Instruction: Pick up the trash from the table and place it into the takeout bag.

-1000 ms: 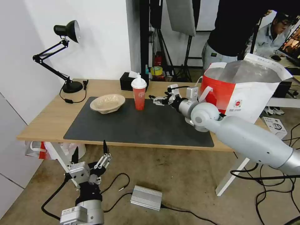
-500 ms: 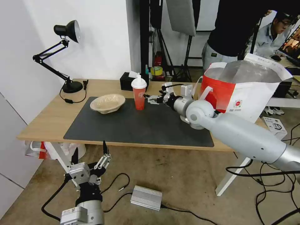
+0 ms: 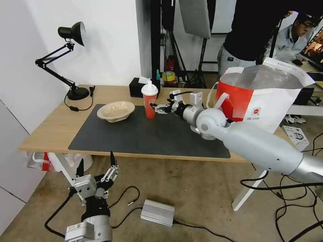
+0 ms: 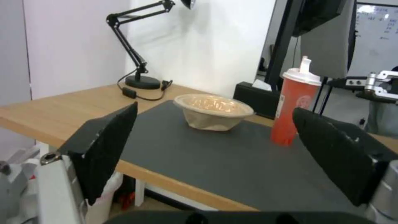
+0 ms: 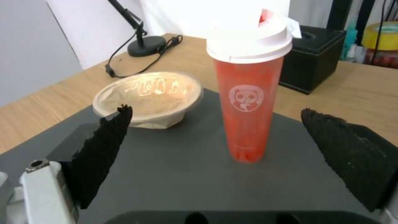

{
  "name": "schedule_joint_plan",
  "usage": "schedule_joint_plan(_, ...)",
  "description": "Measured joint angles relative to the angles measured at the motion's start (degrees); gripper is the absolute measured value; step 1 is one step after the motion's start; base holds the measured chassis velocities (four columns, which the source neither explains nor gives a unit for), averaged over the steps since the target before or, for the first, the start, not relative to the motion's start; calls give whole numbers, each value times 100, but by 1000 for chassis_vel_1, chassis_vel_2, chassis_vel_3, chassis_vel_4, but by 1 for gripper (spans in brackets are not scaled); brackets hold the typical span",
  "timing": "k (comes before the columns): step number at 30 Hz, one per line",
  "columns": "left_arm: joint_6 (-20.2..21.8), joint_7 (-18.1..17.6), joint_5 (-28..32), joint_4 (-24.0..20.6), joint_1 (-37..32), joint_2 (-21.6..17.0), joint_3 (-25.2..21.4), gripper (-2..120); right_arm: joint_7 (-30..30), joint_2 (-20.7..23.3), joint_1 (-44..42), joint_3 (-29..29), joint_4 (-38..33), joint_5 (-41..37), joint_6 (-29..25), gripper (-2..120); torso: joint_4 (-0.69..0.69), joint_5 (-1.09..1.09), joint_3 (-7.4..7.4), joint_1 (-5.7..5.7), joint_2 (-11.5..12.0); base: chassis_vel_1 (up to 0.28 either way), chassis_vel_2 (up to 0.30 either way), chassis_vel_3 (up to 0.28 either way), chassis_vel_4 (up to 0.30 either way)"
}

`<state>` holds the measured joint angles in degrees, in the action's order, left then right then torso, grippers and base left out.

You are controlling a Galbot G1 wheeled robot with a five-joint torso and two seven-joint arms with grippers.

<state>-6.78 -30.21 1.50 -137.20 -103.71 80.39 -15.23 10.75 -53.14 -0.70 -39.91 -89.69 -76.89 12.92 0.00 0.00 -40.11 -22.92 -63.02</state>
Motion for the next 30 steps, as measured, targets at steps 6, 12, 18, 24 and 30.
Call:
schedule_joint_plan(6,0,-4,4,2,8,-3,-5,100,-11,-130,38,-11,123,-35,67,100,0,0,0,0,0,0,0,0,0)
schedule_joint_plan(12,0,-6,11,5,15,-4,-5,100,-11,-235,88,-37,248,-52,84,100,0,0,0,0,0,0,0,0,0)
schedule_joint_plan(18,0,-7,16,11,27,-4,-1,100,-12,-357,116,-42,363,-86,106,100,0,0,0,0,0,0,0,0,0)
schedule_joint_plan(24,0,-7,26,20,39,-5,9,100,-18,-445,147,-61,471,-88,135,100,0,0,0,0,0,0,0,0,0)
schedule_joint_plan(30,0,-7,30,35,52,-5,32,100,-24,-528,203,-79,633,-86,152,100,0,0,0,0,0,0,0,0,0)
